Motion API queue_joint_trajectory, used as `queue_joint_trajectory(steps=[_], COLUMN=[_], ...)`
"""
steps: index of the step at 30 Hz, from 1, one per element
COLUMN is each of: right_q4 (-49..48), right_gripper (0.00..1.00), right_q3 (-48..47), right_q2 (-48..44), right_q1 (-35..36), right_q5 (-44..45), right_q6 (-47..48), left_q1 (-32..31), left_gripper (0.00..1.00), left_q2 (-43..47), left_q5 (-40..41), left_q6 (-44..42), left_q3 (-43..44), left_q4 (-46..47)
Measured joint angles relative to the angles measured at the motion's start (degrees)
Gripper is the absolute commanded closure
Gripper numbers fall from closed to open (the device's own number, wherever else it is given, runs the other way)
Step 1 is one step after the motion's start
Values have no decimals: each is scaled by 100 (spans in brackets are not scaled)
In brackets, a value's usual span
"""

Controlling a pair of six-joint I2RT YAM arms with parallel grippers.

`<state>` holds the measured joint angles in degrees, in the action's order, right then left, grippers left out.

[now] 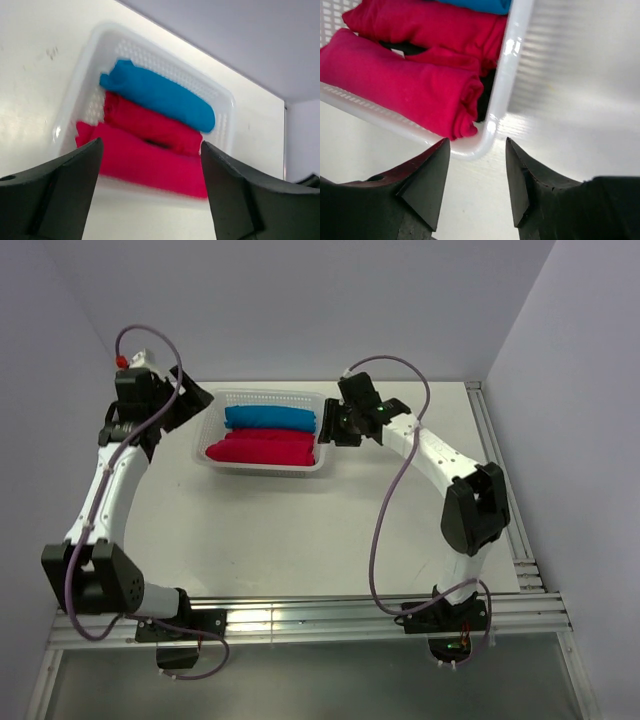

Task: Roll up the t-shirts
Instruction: Place the rolled tshirt into the container

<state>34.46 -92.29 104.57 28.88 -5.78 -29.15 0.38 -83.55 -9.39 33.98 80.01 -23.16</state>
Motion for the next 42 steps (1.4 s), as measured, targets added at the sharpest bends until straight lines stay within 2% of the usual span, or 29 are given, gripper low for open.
queue_joint_trajectory(steps=[2, 5, 8, 15, 19, 26, 30, 33, 37, 42], right_q4=[-127, -417, -627, -1176, -1370, -1611, -1646, -1615, -1386, -1375], right_gripper=[29, 17, 16, 18, 21, 21, 21, 21, 21, 21], right_q3=[319, 1095, 1845, 2929, 3292, 3442, 3270, 2761, 1513, -319], right_q2=[-267, -811, -1331, -2022, -2065, -1696, -1198, -551, 479, 1663], right_q1=[-44, -109, -146, -155, -155, -2, 343, 527, 632, 669], right_q5=[22, 50, 118, 334, 507, 920, 1198, 1237, 1217, 933], right_q6=[26, 46, 35, 13, 26, 7, 4, -46, -155, -341], left_q1=[-44, -203, -321, -330, -337, -339, -339, -339, -339, -337], left_gripper=[2, 0, 0, 0, 0, 1, 1, 1, 1, 1], left_q2=[501, 1185, 1631, 2802, 3410, 3729, 3941, 4269, 4511, 4352], left_q5=[-35, -28, 24, 33, 26, 11, 85, 192, 291, 389], left_q6=[190, 476, 616, 844, 903, 1016, 1034, 1047, 1025, 960], left_q3=[-640, -1628, -2291, -3558, -4190, -4787, -4883, -4942, -4946, -4927], left_q4=[319, 581, 636, 984, 1150, 1303, 1261, 1259, 1257, 1123])
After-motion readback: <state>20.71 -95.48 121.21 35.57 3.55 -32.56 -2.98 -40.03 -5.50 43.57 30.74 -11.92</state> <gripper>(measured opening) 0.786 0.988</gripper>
